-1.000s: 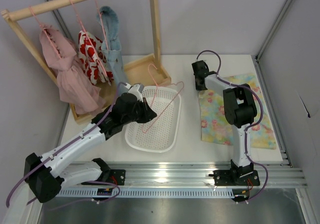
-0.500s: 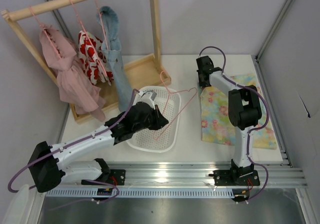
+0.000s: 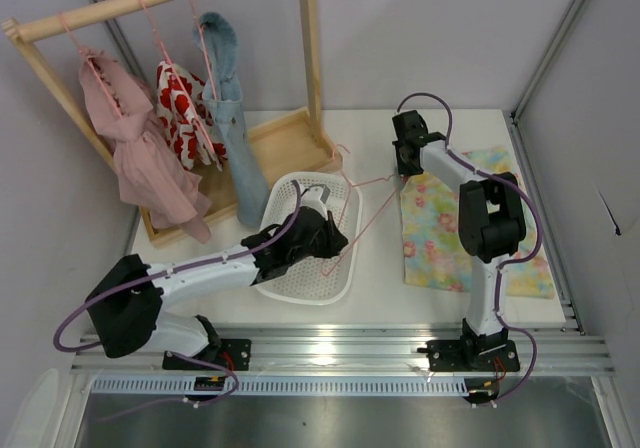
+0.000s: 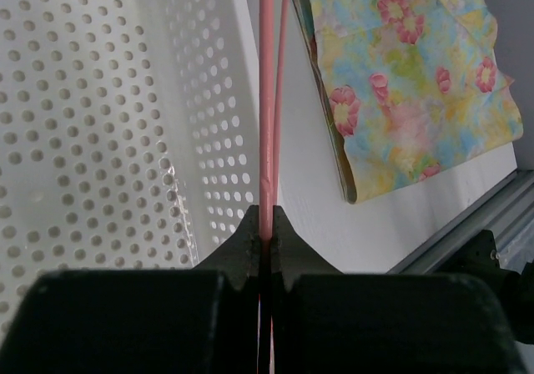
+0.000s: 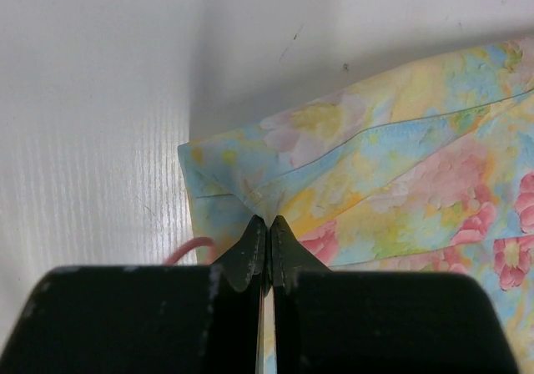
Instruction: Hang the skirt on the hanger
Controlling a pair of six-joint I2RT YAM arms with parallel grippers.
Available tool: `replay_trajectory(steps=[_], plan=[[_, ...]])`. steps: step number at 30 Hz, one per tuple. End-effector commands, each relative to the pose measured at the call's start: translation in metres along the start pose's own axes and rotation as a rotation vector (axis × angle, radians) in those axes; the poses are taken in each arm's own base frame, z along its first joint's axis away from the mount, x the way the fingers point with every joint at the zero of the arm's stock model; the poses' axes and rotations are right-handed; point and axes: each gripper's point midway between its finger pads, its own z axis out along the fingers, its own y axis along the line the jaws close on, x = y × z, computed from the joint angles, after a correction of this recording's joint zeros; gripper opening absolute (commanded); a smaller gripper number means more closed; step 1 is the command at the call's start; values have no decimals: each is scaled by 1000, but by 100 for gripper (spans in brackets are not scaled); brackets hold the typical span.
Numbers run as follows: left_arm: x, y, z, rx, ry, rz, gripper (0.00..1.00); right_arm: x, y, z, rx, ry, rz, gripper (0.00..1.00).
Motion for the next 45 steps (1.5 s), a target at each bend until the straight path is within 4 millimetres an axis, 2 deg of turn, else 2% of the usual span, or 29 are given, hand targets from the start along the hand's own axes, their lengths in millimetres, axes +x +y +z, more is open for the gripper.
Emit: replay_trajectory(steps=[1, 2, 3, 5, 8, 17, 24, 27, 28, 29, 32, 34, 35, 36, 37, 38, 41, 43, 45], plan=[[-20, -22, 13, 56, -88, 32, 0, -31, -7, -34, 2, -82, -1, 0], [-14, -19, 20, 42, -68, 31, 0, -31, -8, -34, 5, -82, 0, 0], [-16, -25, 23, 54, -68, 30, 0, -33, -8, -36, 4, -86, 3, 0], [-4, -21, 30, 42, -36, 30, 0, -35, -9, -40, 4, -91, 6, 0], [2, -27, 37, 56, -33, 28, 0, -36, -7, -43, -9, -96, 10, 0], [4, -45, 54, 62, -97, 48, 0, -34, -3, -49, -39, -62, -23, 0], [10, -49, 75, 65, -130, -2, 0, -28, 0, -51, -47, -33, -13, 0], [10, -47, 80, 34, -169, -17, 0, -25, 0, -50, -38, -17, 10, 0], [15, -41, 82, 10, -168, -42, 0, -24, 1, -49, -39, -12, 15, 0], [11, -42, 84, 5, -193, -60, 0, -25, 1, -49, -44, -12, 36, 0], [17, -45, 95, 24, -183, -77, 0, -22, 9, -49, -83, 7, 64, 0], [18, -52, 102, 38, -171, -89, 0, -21, 12, -51, -100, 12, 75, 8], [24, -52, 106, 41, -160, -90, 0, -20, 13, -51, -109, 18, 81, 21], [24, -53, 107, 46, -161, -92, 0, -19, 14, -53, -113, 25, 87, 27], [24, -55, 108, 49, -164, -97, 0, -18, 15, -54, -121, 32, 92, 44], [24, -55, 108, 48, -167, -99, 0, -17, 16, -58, -129, 35, 95, 51], [26, -50, 110, 30, -169, -110, 0, -14, 17, -68, -155, 48, 119, 66], [29, -48, 112, 19, -163, -116, 0, -20, 16, -80, -177, 28, 158, 73], [28, -49, 112, 17, -162, -116, 0, -22, 17, -91, -220, 10, 185, 73]])
